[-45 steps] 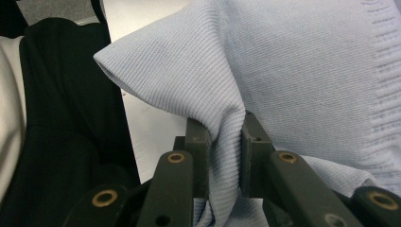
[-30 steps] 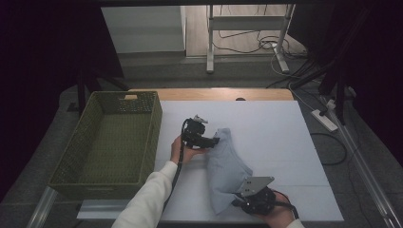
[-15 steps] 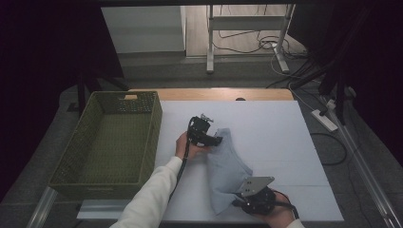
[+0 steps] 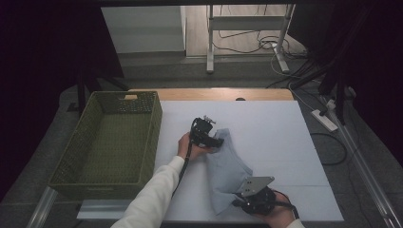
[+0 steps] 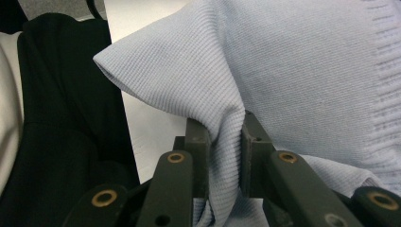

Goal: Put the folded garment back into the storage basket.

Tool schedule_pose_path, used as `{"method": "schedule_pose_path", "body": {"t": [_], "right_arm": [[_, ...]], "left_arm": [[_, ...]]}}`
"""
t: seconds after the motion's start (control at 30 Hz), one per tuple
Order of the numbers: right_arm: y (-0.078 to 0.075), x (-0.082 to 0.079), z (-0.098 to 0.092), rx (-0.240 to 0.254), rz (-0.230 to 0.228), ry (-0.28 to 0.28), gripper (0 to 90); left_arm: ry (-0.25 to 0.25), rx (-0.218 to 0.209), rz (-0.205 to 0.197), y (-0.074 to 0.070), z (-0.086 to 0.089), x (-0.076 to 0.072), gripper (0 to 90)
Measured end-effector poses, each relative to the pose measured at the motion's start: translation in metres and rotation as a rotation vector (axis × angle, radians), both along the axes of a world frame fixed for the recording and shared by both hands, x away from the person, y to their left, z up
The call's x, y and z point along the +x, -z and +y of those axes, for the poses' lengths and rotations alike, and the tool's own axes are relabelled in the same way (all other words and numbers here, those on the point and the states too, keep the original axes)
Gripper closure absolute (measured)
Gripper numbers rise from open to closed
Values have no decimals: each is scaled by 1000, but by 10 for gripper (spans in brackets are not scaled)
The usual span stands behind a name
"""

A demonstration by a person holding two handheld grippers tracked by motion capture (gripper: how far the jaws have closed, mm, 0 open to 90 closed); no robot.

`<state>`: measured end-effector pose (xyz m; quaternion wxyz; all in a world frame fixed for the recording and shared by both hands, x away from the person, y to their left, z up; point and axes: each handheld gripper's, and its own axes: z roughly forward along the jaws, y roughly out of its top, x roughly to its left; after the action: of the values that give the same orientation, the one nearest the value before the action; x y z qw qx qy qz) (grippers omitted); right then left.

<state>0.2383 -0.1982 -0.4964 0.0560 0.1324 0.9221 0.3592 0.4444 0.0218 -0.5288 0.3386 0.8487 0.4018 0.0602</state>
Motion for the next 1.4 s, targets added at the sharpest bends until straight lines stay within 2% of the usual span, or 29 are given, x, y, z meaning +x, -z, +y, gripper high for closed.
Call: {"method": "schedule_pose_path", "body": {"t": [0.13, 0.2, 0.47, 0.63, 0.7, 0.87, 1.03, 1.2, 1.4], "right_arm": [[0, 0, 0, -1, 0, 0, 771], [0, 0, 0, -1, 0, -1, 772], [0, 0, 0, -2, 0, -2, 772], [0, 0, 1, -5, -1, -2, 771], [0, 0, 1, -5, -2, -2, 771], [0, 0, 0, -1, -5, -1, 772], [-3, -1, -2, 15, -19, 7, 772], [-6, -1, -4, 31, -33, 17, 772], [-10, -2, -5, 49, -65, 23, 773]], "left_arm": [[2, -6, 0, 0, 0, 0, 199], [16, -18, 1, 0, 0, -1, 238], [109, -77, 28, 1, -1, -10, 519], [131, -133, 62, 4, 1, -13, 701], [139, -132, 52, 4, 0, -15, 744], [143, -105, 27, 1, -2, -17, 770], [136, -108, -7, -6, -2, -19, 775], [132, -129, -53, -17, 0, -21, 776], [128, -152, -81, -28, 2, -22, 777]]}}
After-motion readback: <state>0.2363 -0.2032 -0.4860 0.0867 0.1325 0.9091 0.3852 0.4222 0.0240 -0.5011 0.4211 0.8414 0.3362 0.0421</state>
